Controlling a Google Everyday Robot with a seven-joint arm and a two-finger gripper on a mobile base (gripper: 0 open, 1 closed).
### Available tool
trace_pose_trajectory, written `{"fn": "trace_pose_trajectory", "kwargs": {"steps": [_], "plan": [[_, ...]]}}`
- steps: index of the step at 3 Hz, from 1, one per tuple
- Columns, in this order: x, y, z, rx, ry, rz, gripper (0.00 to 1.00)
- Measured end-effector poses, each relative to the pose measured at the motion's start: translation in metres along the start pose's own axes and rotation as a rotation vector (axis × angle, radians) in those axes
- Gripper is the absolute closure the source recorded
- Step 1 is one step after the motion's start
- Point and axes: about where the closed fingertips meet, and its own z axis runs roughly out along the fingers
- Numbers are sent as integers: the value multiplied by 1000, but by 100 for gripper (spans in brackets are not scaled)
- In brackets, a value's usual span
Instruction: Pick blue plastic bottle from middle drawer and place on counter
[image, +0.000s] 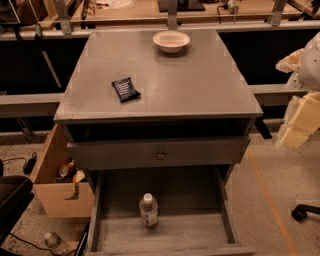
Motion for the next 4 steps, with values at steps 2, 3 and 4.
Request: {"fn": "trace_pose_trajectory", "kwargs": {"steps": [2,3,4], "plan": [[20,42,116,-98,-335,77,0],[10,82,201,-112,-640,170,0],[0,98,238,-77,-861,229,0]]}}
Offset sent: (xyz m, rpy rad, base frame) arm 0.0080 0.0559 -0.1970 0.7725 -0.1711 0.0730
